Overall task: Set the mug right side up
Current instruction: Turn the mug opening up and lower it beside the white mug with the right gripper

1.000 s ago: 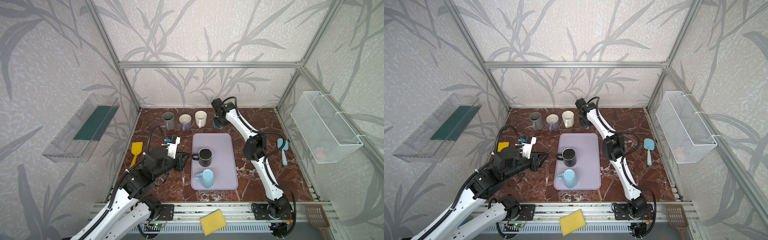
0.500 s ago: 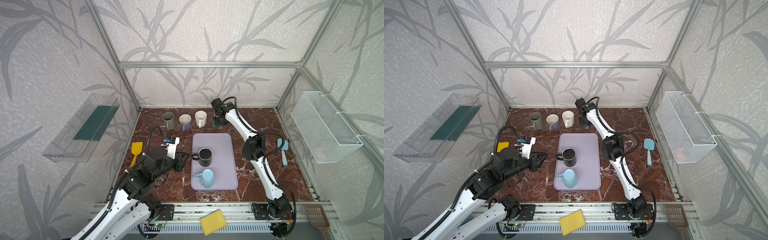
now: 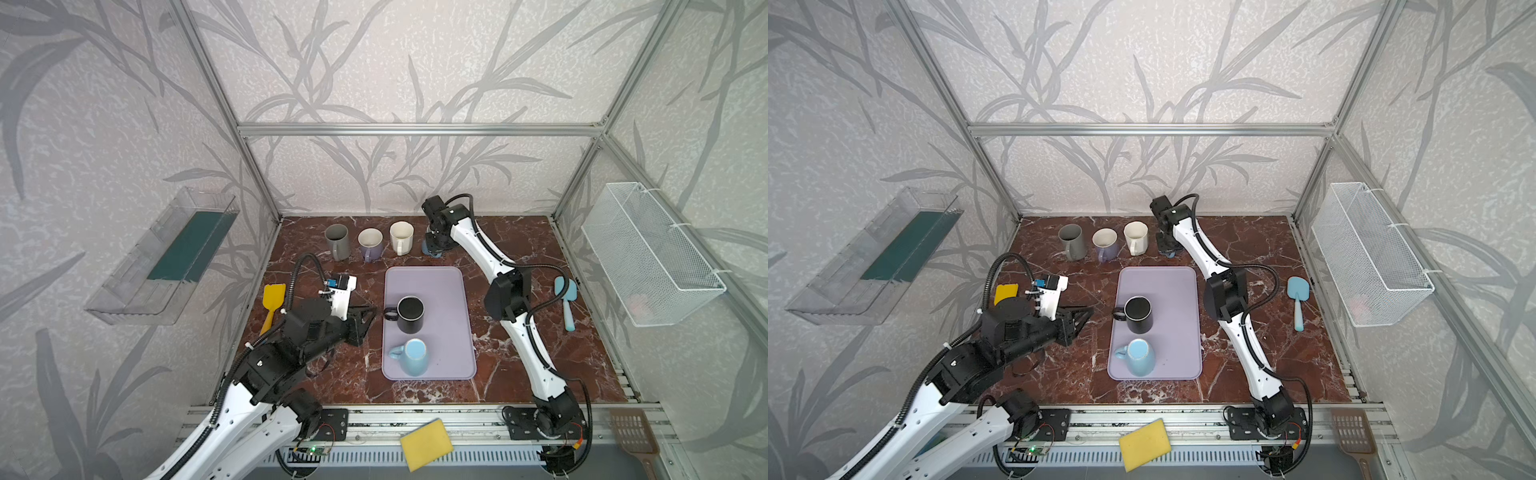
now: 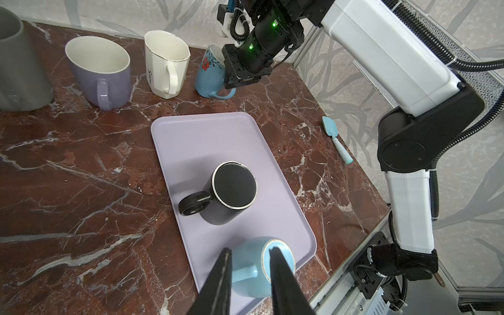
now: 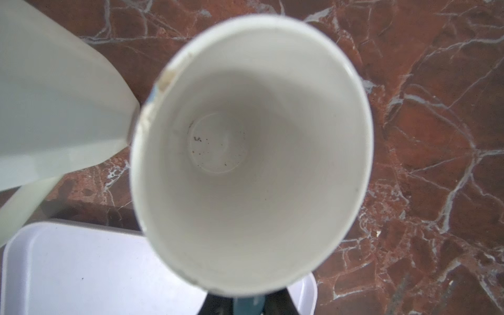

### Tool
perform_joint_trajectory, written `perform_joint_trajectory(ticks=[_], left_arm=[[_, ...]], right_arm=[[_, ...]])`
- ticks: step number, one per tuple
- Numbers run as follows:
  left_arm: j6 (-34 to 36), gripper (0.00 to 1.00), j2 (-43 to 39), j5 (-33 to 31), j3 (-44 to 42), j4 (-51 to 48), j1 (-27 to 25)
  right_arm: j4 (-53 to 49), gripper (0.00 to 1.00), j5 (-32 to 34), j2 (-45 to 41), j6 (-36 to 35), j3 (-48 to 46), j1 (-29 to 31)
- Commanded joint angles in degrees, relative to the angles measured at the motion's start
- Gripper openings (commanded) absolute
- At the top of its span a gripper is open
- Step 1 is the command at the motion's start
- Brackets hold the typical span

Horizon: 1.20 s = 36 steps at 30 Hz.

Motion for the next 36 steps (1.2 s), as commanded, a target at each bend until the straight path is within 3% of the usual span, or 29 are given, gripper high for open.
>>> perform_joint_trajectory(ticks=[1,11,20,36], left_arm=[[0.7,0.27,-0.5,-1.0,1.2,-1.3,0.0],[0.6,0.27,-0.5,-0.9,1.1,-1.0,0.0],[0.6,0.27,-0.5,-0.7,1.0,-1.0,0.0],[0.7,0.27,-0.7,-0.8,1.0,-1.4,0.0]], right_arm=[[0.8,0.11,-0.2,0.7,0.5,2.1,0.4],[1.0,0.16,-0.5,0.6,0.8,2.3,0.3],[1.5,0.27,-1.9,0.6,1.5,2.4,0.1],[2.8,0.26,-4.9,0.9,3.0,2.3,0.0]])
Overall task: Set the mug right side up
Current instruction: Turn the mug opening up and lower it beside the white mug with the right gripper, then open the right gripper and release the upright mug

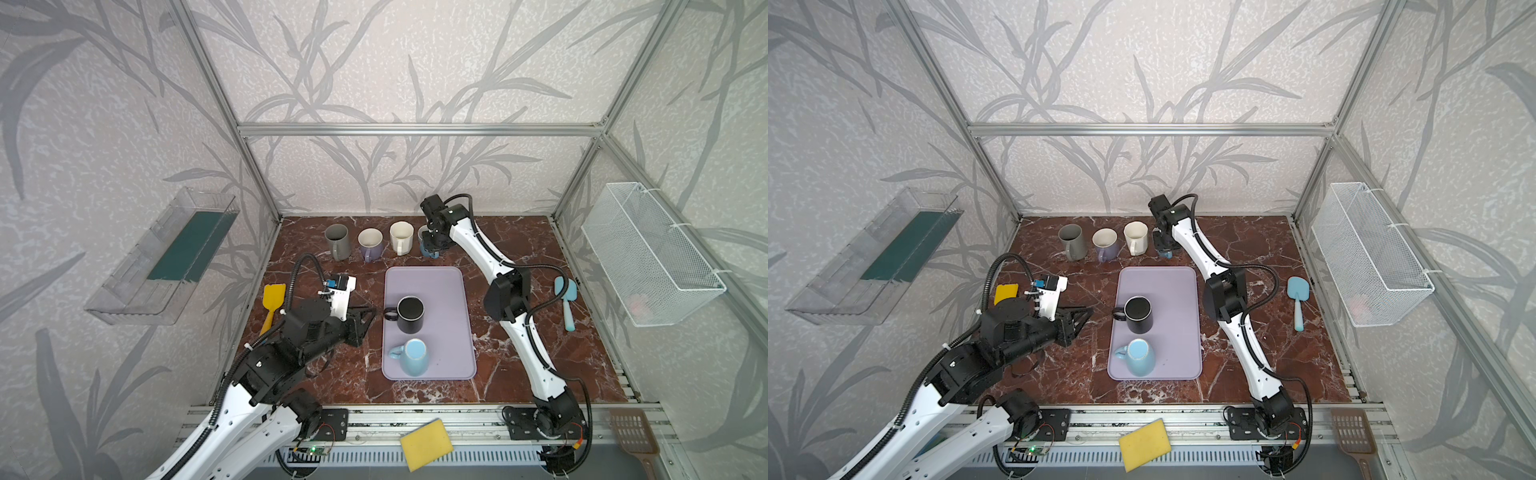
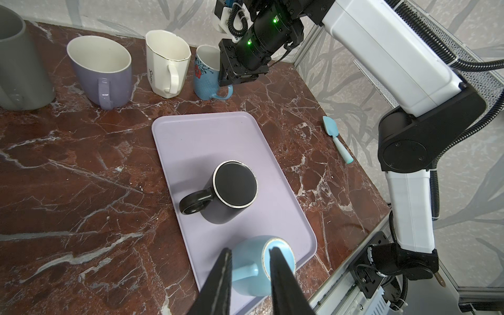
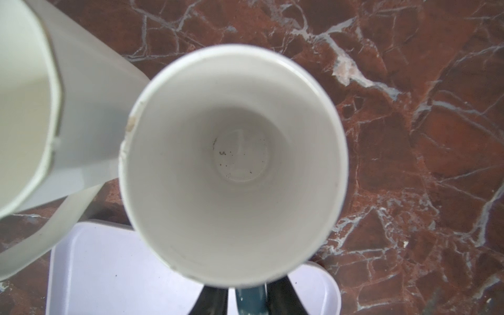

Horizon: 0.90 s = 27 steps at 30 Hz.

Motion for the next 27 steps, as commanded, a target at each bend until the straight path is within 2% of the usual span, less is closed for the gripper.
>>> perform_joint_trajectory(ticks=[1,20,27], left_arm=[[0.6,0.27,-0.6,-0.8,1.1,-1.2,0.0],[0.6,0.27,-0.8,-0.8,0.9,-1.7,-0.1],[0.6,0.28,-0.5,-0.8,1.0,-1.6,0.0]], right_arm=[[0.8,0.25,-1.3,0.9,1.2,1.8,0.0],[1.9,0.24,-0.5,1.9,7.3,1.6,-0.5],[3.5,0.27,-2.9,1.6,7.8,1.6,-0.9]])
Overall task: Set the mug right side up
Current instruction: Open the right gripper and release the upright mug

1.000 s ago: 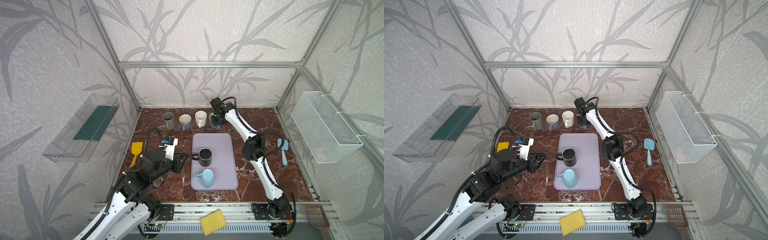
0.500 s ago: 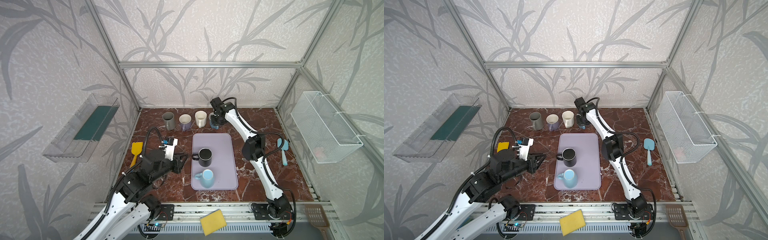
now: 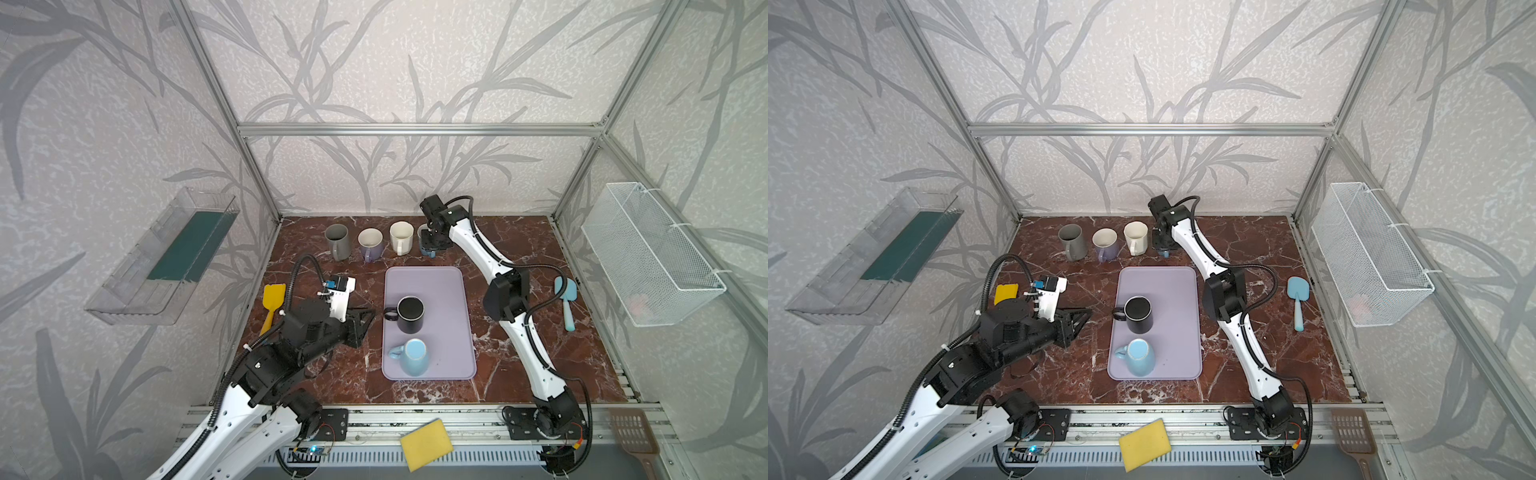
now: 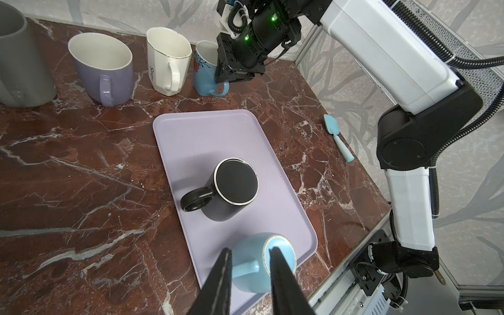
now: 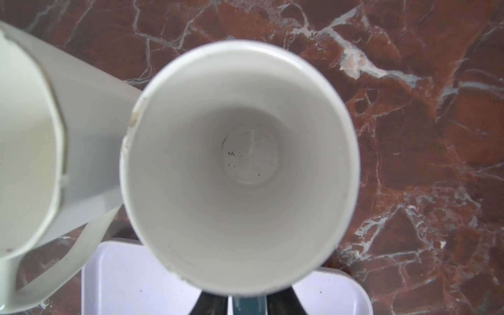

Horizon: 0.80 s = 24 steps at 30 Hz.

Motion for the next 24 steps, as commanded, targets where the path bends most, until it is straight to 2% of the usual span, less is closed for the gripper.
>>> perform_joint_trajectory(ticks=[1,9,16,24], left_arm=[[0.5,0.28,0.1,-0.8,1.0,-0.7,-0.1],[0.6,0.29,0.4,-1.0,1.2,-0.8,0.0],[0.4,0.31,1.2,-1.1,1.2,-0.1,-0.1],[0.3,0.34,2.3,-1.7,0.5,0.4,0.0]], right_arm=[[1.5,0.27,-1.3,0.7,0.9,1.6,-0.7],[1.9,0.29,-0.6,-2.7,-0.4,0.8,-0.8],[2.5,0.32,-0.6,-6.9,-2.1,-3.5,-0.9],[-0.4,0.31,-4.0,-9.4,-4.6,-5.3,-1.0]])
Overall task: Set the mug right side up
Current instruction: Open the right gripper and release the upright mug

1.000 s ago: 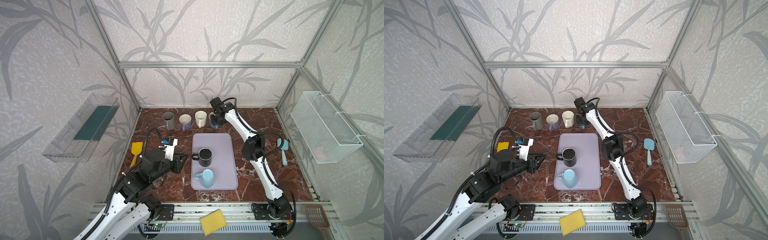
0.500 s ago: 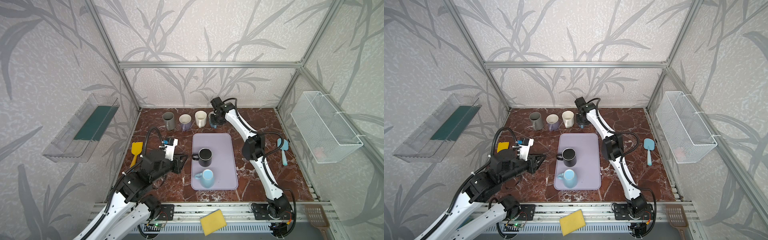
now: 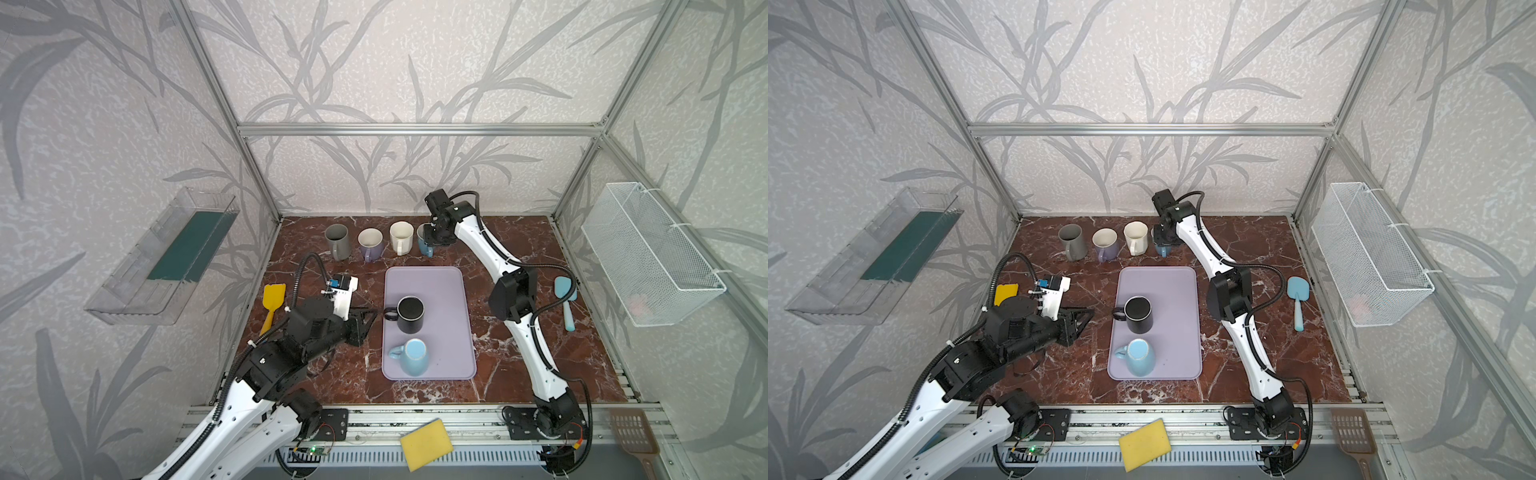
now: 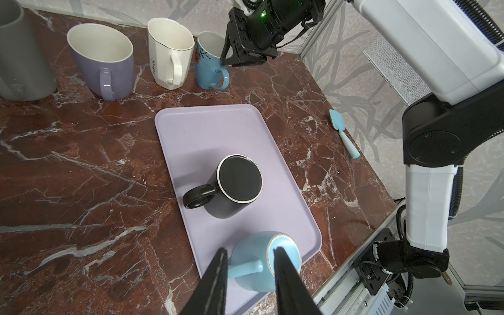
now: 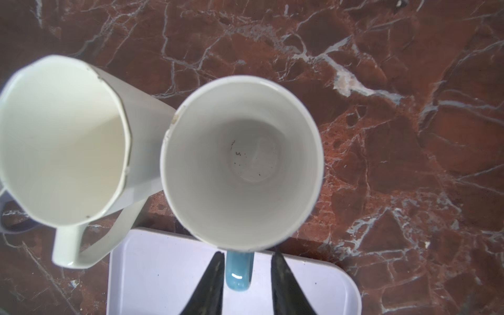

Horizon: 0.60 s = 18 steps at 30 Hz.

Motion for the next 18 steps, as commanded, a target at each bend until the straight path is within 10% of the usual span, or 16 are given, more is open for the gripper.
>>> perform_joint_trajectory(ticks=[1,18], left_arm=[[0.2,0.34,0.5,-1.6,0.3,0.3,0.0],[-0.9,0.35,9.2,-5.8,-2.5,2.0,0.1]], right_arm=[[-1.9,0.30,-1.7,-5.4,-2.5,-2.6,-0.1],[26.6,0.28,-9.2,-50.3,-9.8,-63.6,1.0]])
